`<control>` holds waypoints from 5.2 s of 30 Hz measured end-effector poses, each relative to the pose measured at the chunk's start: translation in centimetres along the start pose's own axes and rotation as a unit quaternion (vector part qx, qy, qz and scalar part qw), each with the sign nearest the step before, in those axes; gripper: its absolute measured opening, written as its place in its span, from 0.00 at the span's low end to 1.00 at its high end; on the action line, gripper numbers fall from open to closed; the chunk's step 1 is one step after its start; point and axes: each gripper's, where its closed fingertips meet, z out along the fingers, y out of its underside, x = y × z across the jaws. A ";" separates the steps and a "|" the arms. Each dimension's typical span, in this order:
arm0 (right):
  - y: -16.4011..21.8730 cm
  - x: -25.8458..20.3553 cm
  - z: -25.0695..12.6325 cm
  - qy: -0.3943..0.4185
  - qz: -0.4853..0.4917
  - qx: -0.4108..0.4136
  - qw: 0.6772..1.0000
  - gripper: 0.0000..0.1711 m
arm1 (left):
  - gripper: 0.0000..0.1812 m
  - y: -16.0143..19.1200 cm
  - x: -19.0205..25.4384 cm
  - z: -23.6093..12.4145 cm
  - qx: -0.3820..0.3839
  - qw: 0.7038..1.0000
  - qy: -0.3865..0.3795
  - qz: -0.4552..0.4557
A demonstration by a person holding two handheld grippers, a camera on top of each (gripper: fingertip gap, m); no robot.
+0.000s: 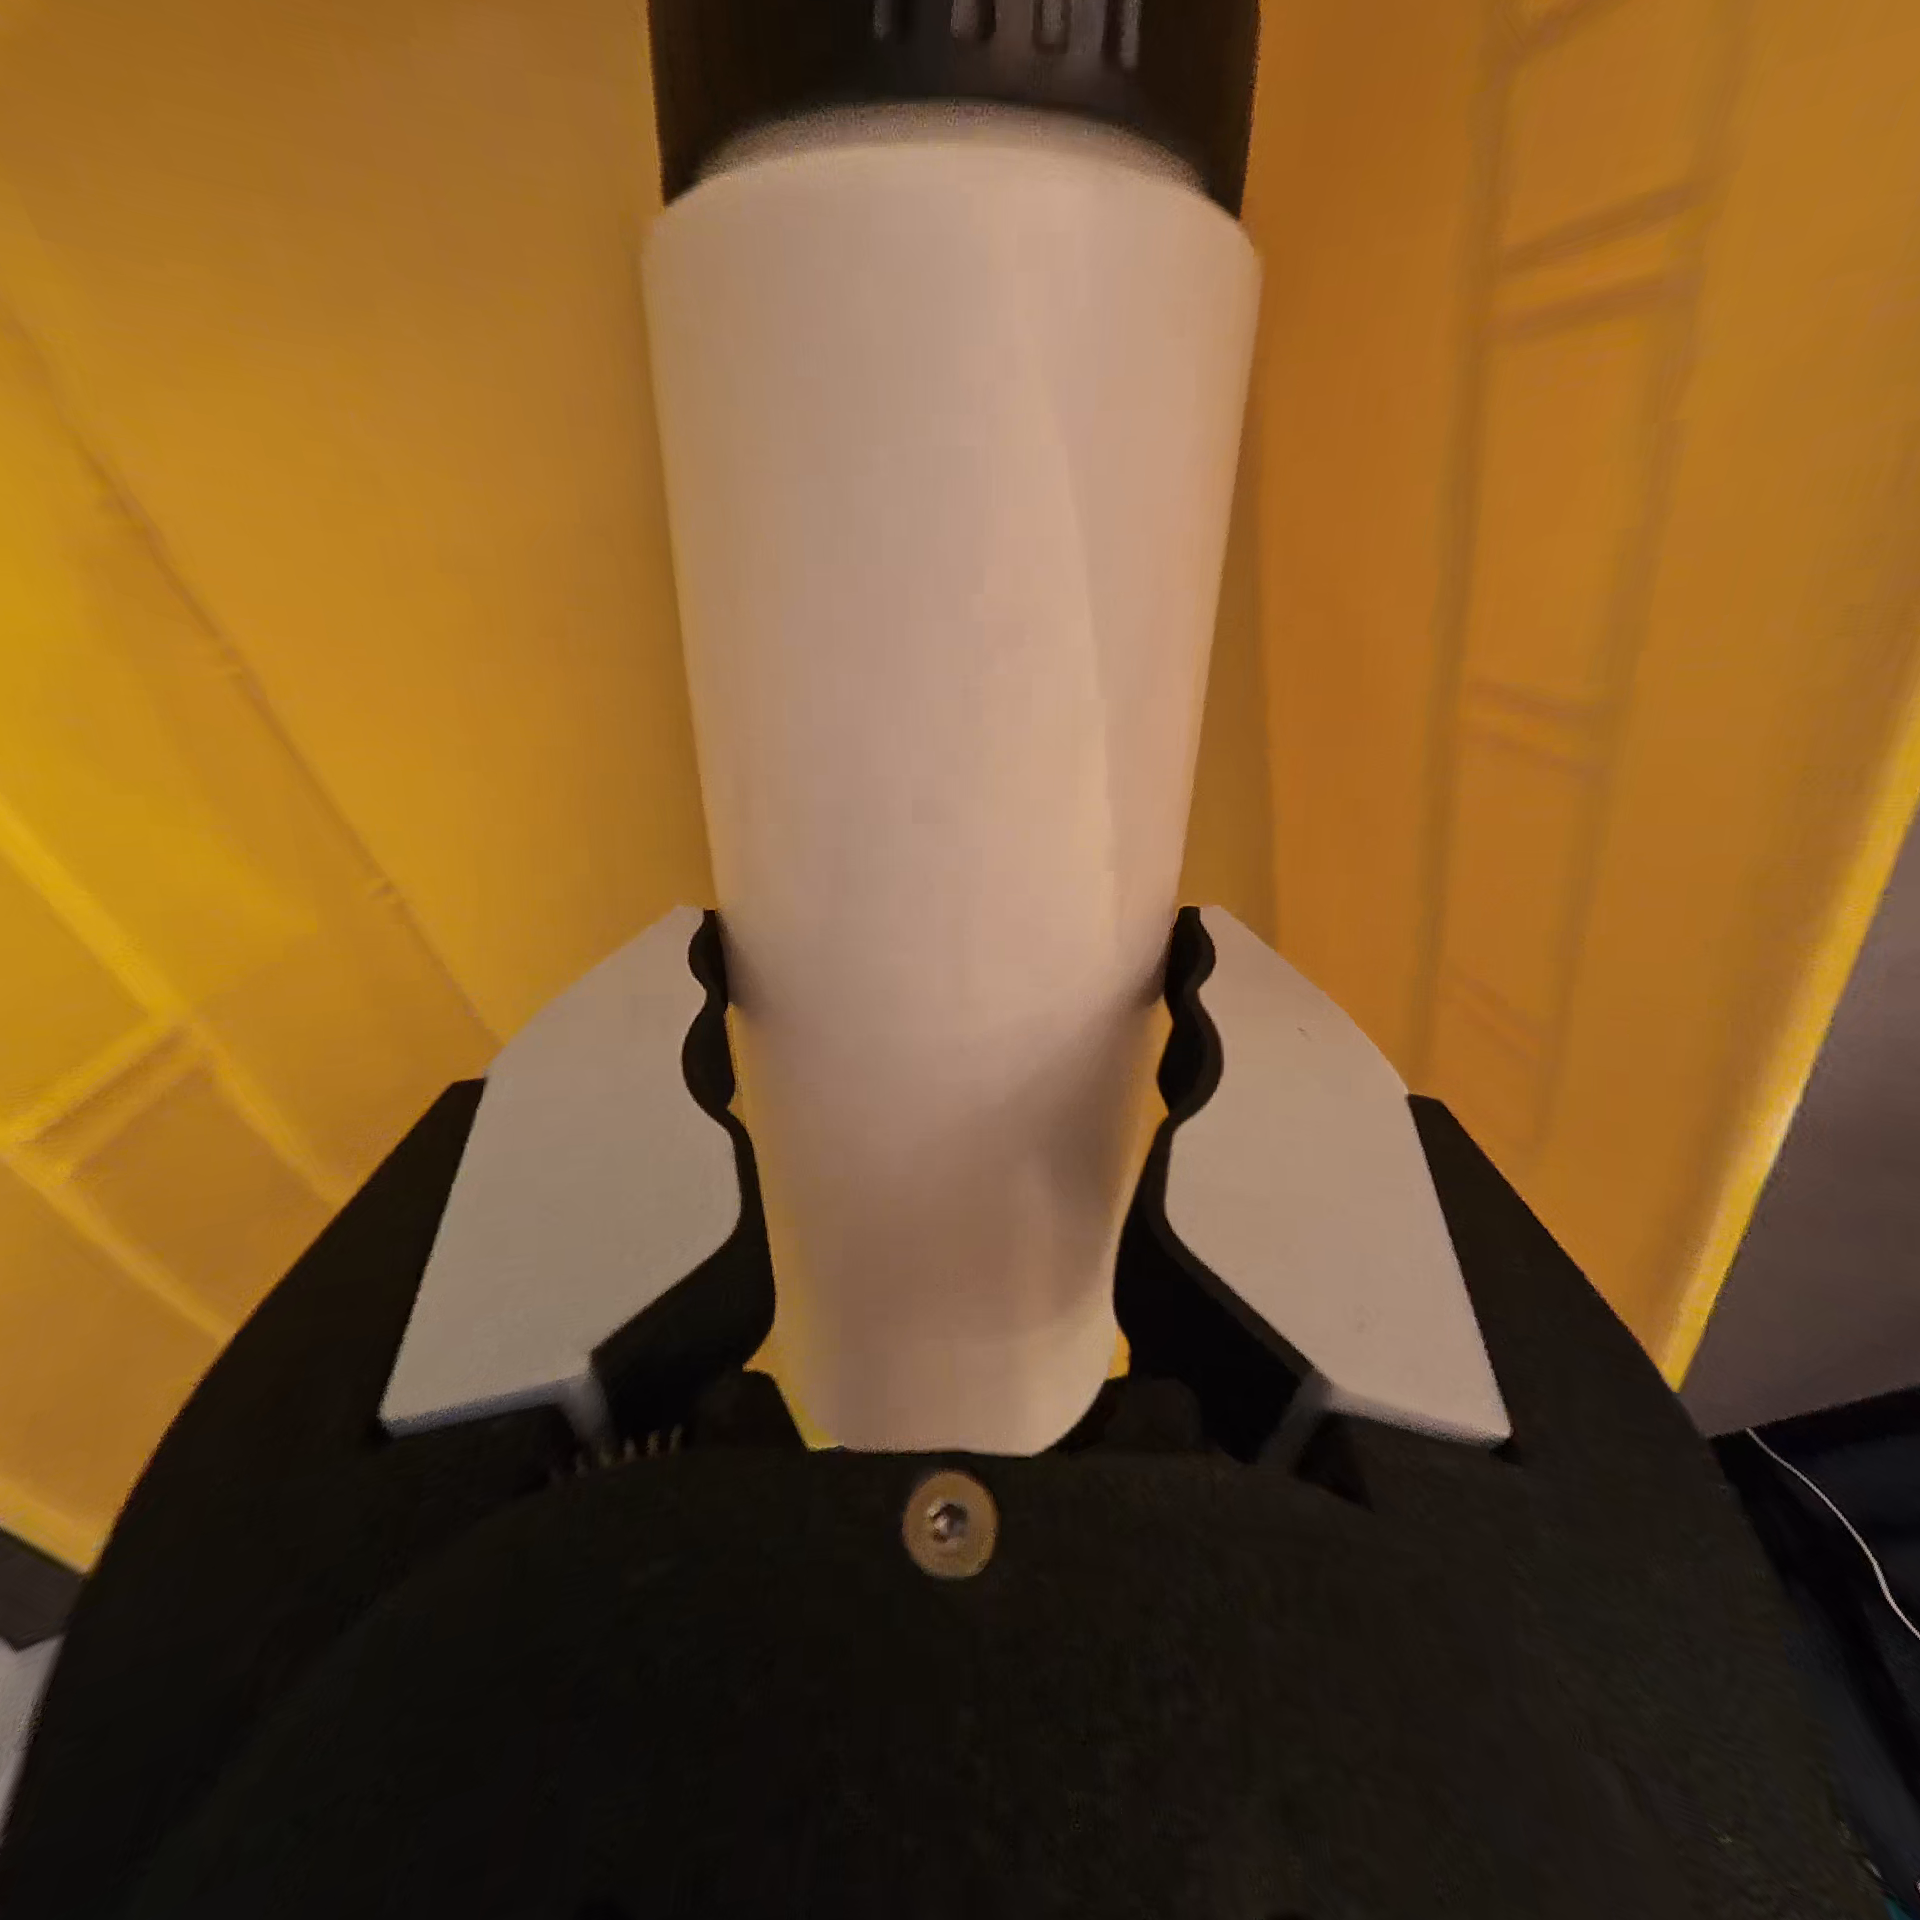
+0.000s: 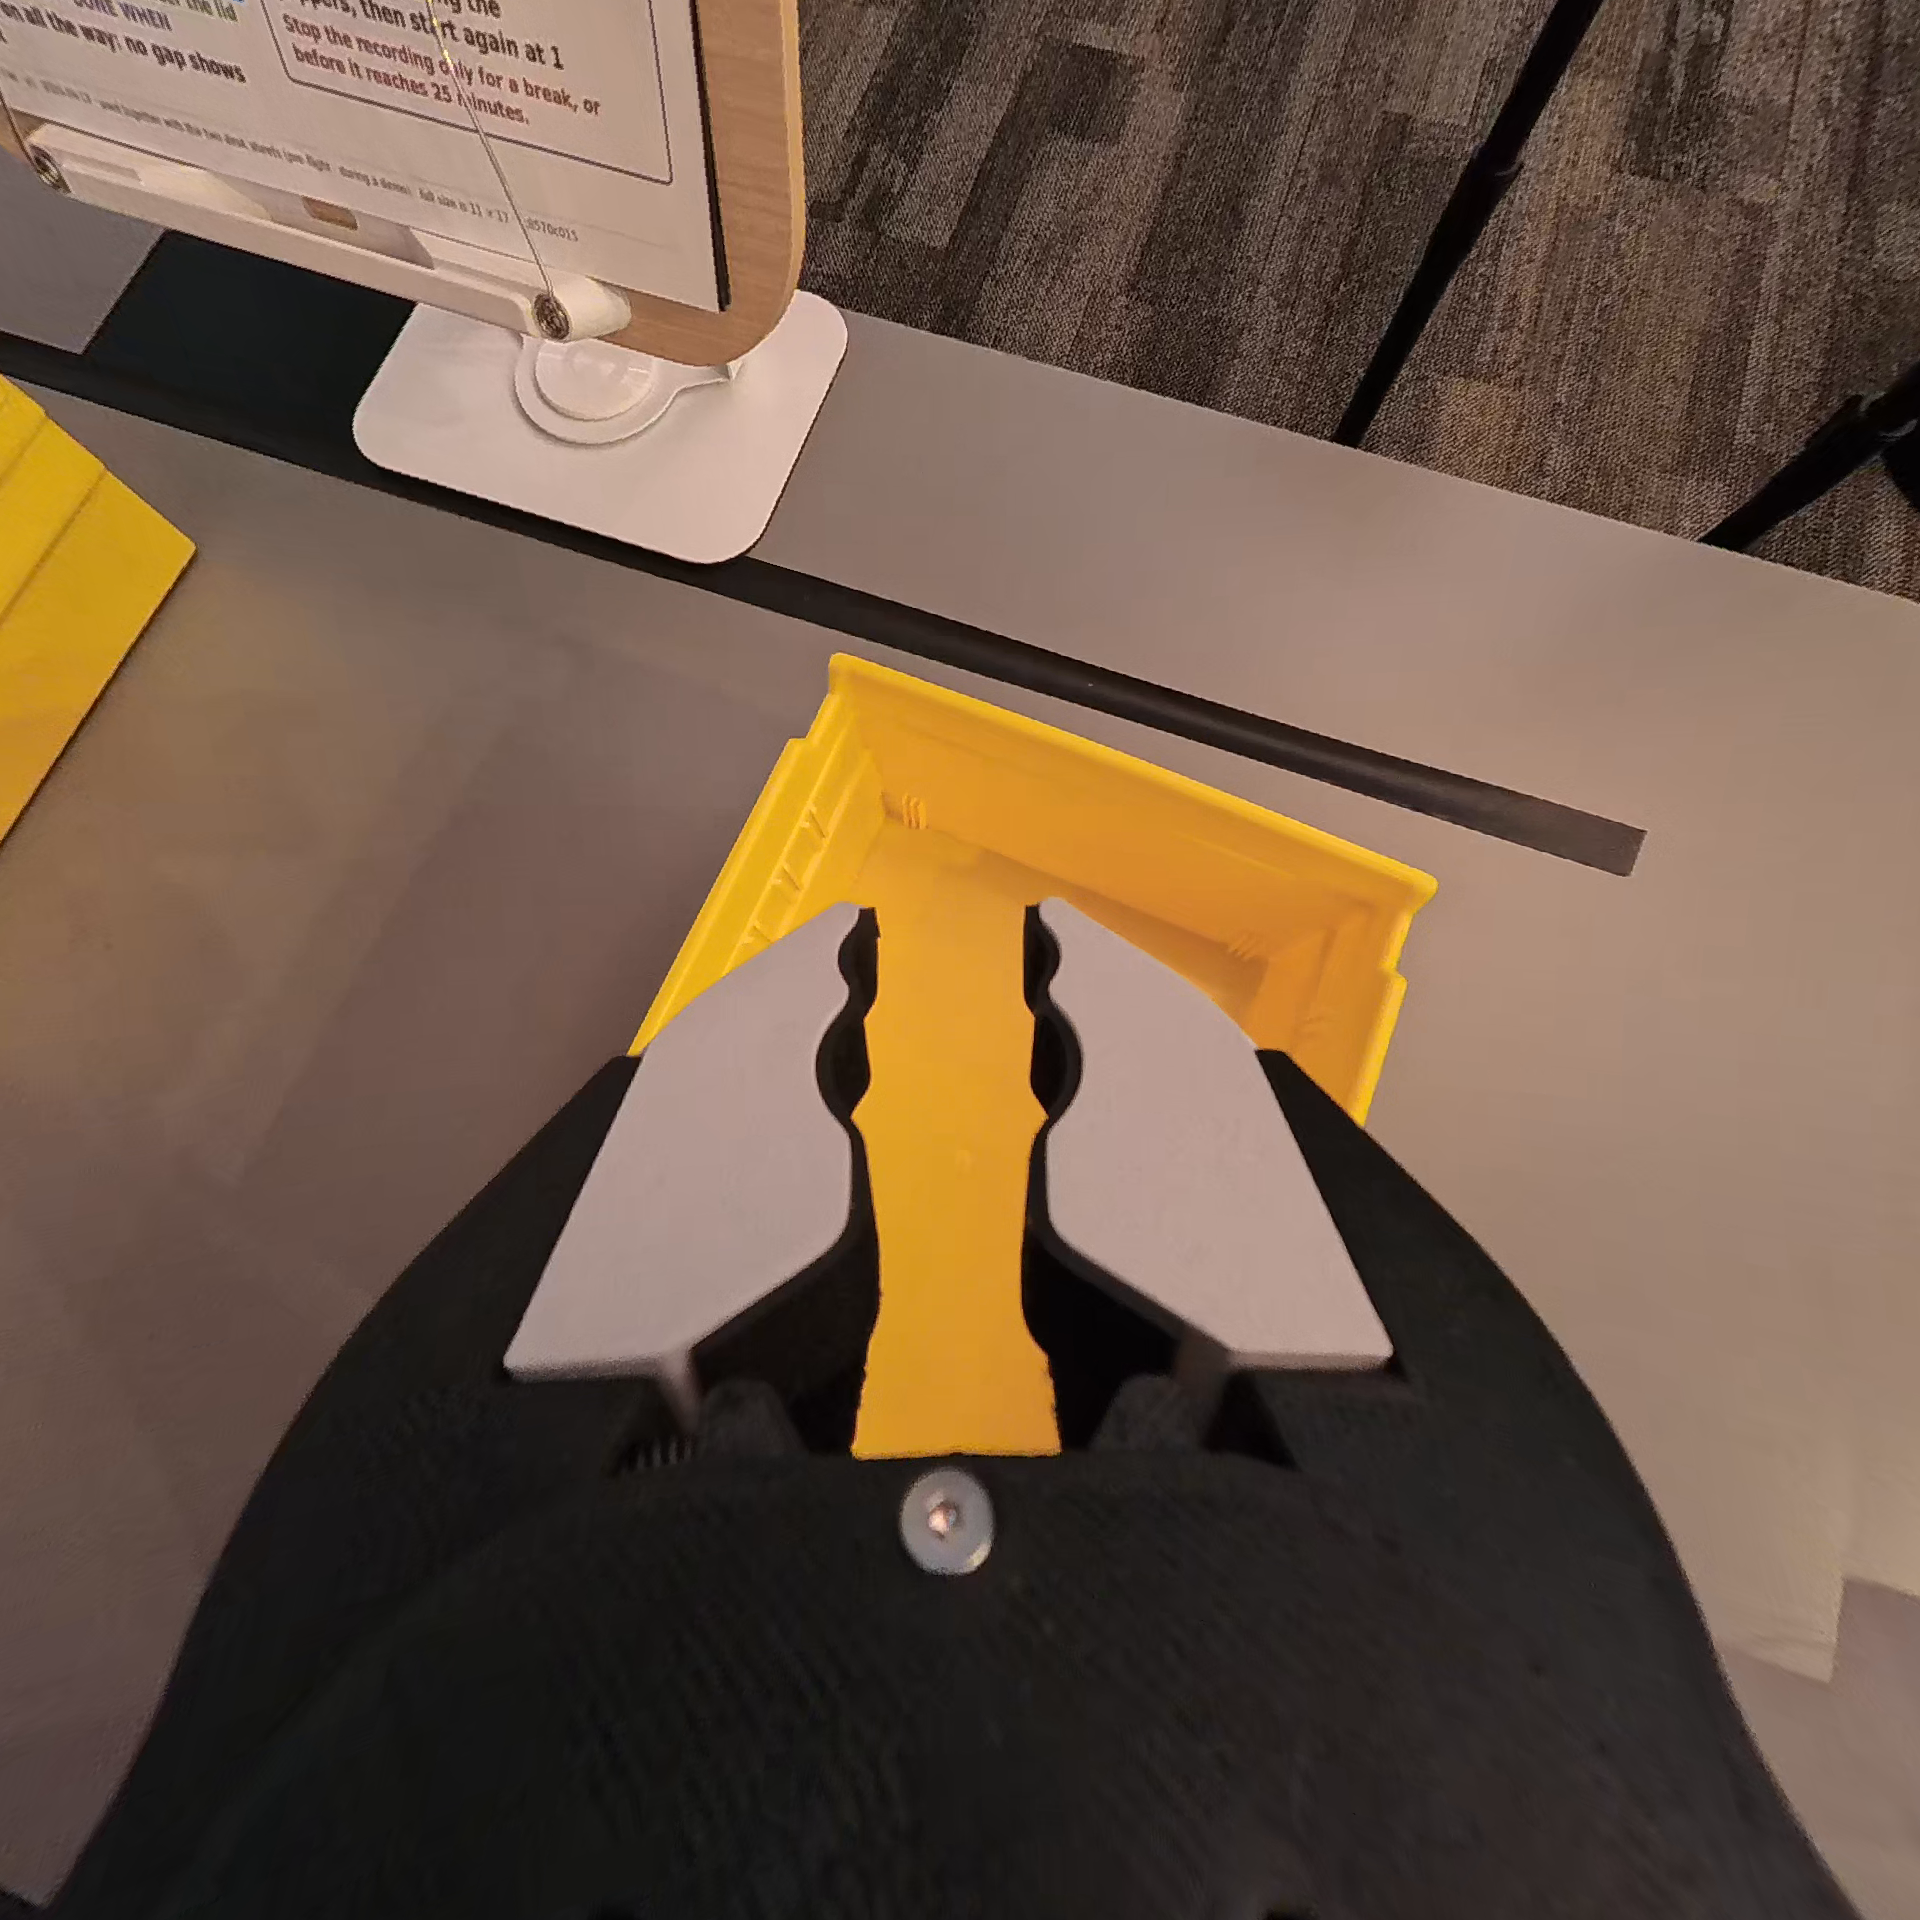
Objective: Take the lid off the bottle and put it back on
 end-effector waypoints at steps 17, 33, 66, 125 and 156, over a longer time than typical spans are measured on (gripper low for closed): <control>0.9 -0.6 1.0 -0.005 -0.013 -0.035 0.999 0.16 | 0.41 -4.2 1.1 -0.3 0.096 0.995 0.027 0.027; 1.4 -1.1 1.9 -0.002 -0.028 -0.057 0.998 0.16 | 0.41 -3.0 -0.2 -4.4 0.138 0.990 -0.008 0.028; -3.1 -29.3 -2.4 -0.631 0.004 0.232 0.740 0.46 | 0.41 -2.4 26.5 -16.3 0.390 0.774 0.335 0.369; -1.6 -28.2 2.8 -0.358 -0.252 0.242 0.866 0.39 | 0.57 -8.6 29.7 -4.0 0.535 0.750 0.167 0.350; -1.8 -27.3 4.0 -0.293 -0.239 0.221 0.899 0.47 | 0.57 -8.9 30.8 -3.9 0.541 0.728 0.258 0.333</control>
